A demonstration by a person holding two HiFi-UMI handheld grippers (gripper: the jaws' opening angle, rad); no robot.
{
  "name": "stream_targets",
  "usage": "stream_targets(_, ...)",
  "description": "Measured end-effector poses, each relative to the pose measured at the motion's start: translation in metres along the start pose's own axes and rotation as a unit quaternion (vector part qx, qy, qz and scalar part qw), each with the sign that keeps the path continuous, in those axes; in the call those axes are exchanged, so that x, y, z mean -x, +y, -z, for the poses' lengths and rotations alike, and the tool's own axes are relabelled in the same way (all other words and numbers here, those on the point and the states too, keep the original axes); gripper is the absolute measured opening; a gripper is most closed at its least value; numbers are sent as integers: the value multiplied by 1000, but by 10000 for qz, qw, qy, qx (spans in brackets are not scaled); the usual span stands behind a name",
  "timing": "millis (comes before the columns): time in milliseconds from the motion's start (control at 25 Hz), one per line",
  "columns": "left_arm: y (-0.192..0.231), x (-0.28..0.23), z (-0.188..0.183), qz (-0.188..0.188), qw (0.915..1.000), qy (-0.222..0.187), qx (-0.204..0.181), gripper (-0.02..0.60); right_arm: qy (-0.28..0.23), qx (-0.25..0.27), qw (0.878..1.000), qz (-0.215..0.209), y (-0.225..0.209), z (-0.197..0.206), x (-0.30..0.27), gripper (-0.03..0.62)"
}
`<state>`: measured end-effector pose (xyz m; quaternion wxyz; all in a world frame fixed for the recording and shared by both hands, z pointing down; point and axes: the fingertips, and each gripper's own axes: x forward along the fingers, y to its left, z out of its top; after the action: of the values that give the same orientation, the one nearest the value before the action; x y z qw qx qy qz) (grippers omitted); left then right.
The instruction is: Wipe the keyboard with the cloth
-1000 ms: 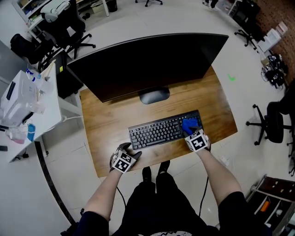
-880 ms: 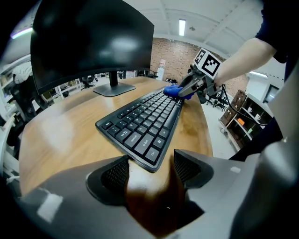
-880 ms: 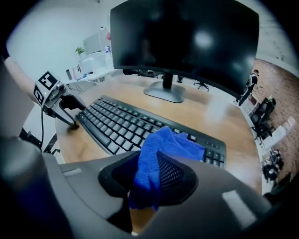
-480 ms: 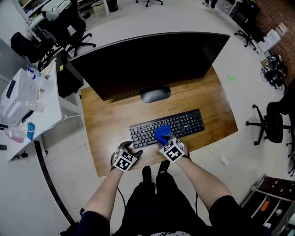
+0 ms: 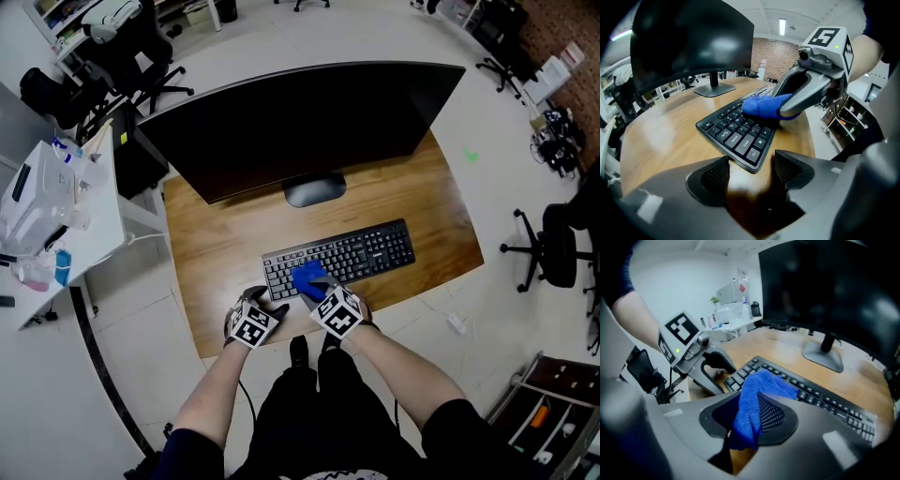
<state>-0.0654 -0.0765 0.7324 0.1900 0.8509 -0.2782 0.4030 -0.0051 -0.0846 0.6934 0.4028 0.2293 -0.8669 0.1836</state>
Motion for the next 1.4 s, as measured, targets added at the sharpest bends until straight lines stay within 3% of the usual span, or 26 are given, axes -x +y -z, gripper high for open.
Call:
stream_targets(200,1,1,2,7,10000,-6,-11,304,-403,-577,9938,857,-83,14,60,112)
stream_targets(360,0,3,2,-26,10000,-20,-72,304,-307,-1184,9763,1785,-177,55,121,111)
stream_targets(520,-1,1,2,-28,10000,-27,-71,304,35,-1387,9578,2517,-247,94,173,112)
stream_targets(680,-2,2,2,-60,10000,-17,-39,303,617,-1258,9472,2885,-285,125,185,112)
stream_targets(920,-3,2,1,-72,10000,-13,-51,302,1072,-1011,9566,2516,-273,127,134,112)
stream_targets(1400,0,2,3,-131,9999,-18,57,302,619,-123,9919,1102,-144,24,20,110)
